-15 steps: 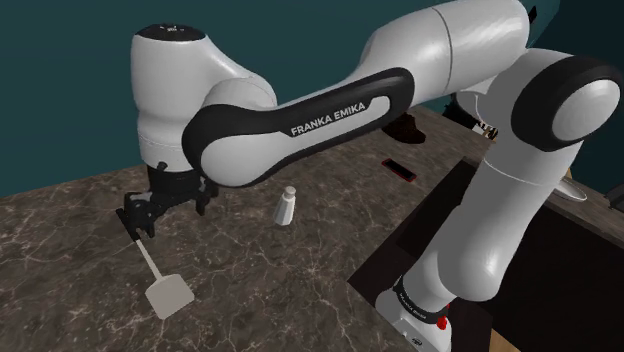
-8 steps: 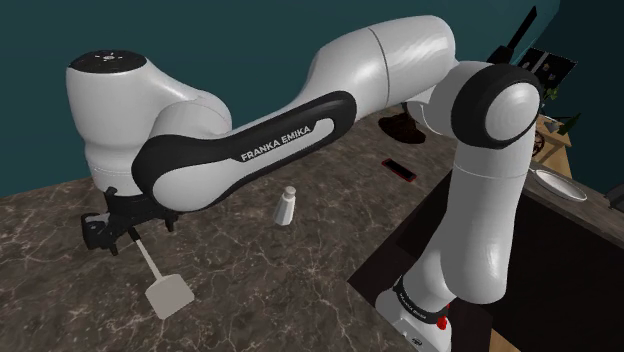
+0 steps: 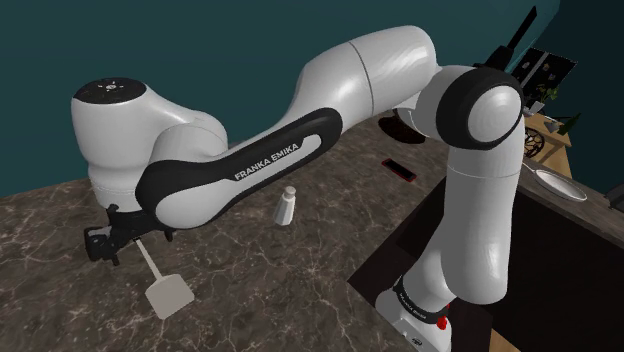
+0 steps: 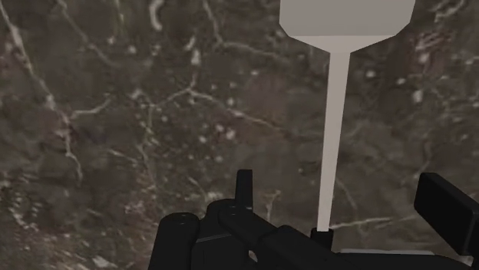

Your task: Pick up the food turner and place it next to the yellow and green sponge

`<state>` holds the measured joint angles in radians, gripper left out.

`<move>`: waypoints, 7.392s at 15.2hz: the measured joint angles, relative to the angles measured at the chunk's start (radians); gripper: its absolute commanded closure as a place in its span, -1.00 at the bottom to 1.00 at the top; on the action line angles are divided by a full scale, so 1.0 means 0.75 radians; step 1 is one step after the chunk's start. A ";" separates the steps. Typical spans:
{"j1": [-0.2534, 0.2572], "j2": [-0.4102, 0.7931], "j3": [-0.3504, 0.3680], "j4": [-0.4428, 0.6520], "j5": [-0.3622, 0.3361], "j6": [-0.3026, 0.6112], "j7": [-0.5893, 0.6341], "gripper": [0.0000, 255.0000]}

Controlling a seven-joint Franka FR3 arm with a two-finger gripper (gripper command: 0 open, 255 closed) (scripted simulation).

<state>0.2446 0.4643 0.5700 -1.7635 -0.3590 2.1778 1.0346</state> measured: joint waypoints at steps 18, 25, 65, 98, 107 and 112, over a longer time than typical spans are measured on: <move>-0.004 -0.012 0.006 0.017 0.011 -0.026 -0.010 1.00; -0.015 -0.072 0.031 0.060 0.055 -0.119 -0.036 1.00; 0.301 -1.051 0.434 -0.696 0.761 -0.129 0.363 1.00; 0.229 -0.887 0.980 -0.778 0.702 0.126 0.858 1.00; 0.282 -0.936 0.917 -0.754 0.745 0.068 0.822 -1.00; 0.372 -1.027 0.800 -0.694 0.816 -0.062 0.765 -1.00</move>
<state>0.5234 -0.3062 1.1701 -2.2841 0.2528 2.1310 1.6087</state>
